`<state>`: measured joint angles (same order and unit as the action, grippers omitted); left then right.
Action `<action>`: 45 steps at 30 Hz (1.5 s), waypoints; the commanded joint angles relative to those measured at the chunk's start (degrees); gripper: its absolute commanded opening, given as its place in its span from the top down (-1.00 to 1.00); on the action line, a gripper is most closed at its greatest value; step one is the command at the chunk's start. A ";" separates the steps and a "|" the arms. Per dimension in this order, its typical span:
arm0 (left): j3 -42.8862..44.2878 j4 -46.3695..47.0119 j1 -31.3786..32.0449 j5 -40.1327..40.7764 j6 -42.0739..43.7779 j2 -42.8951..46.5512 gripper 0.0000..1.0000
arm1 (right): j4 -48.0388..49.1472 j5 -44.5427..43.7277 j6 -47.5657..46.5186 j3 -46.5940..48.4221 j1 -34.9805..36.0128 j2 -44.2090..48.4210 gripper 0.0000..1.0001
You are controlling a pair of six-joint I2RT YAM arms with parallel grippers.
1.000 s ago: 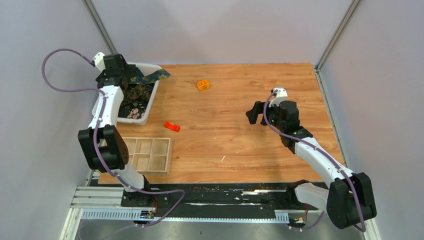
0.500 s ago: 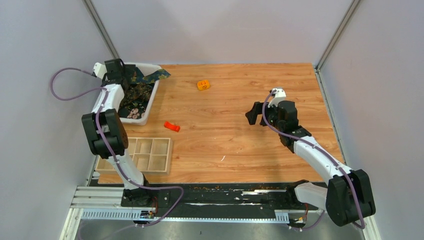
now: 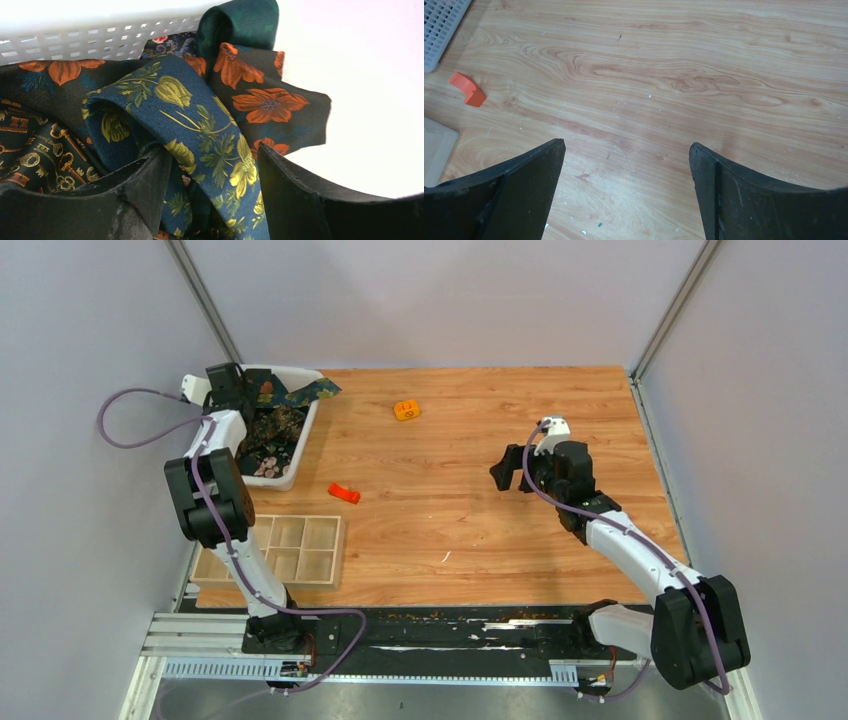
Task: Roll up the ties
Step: Pick up the tie from the bin.
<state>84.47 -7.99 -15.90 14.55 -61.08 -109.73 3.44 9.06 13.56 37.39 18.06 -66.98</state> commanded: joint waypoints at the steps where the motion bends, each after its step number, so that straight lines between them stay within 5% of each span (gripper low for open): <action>1: 2.45 2.20 -1.01 1.99 -1.14 -1.89 -0.36 | 0.60 -0.25 -0.43 2.69 0.51 -0.51 -0.94; 6: 4.97 2.25 -1.48 2.47 0.28 -3.62 0.14 | 0.26 -0.11 -0.43 3.17 0.48 -1.02 -0.93; 12: 5.88 2.70 -1.81 0.03 1.62 -2.60 1.00 | -0.06 -0.09 -0.52 3.55 0.44 -1.51 -0.93; 26: -4.18 3.61 -1.69 -5.10 -2.38 14.56 0.99 | -0.56 0.51 -0.47 4.20 0.52 -2.28 -0.93; 32: -2.48 -0.21 -1.57 -4.85 -1.18 18.47 0.70 | -0.37 0.54 -0.47 3.80 0.57 -1.81 -0.93; 45: -3.20 -0.63 0.56 -7.06 5.01 22.00 0.82 | -0.14 0.18 -0.76 3.22 0.57 -0.93 -0.93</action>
<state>78.91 -9.34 -16.73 8.08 -60.07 -91.29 2.48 9.10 13.41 39.44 18.31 -69.28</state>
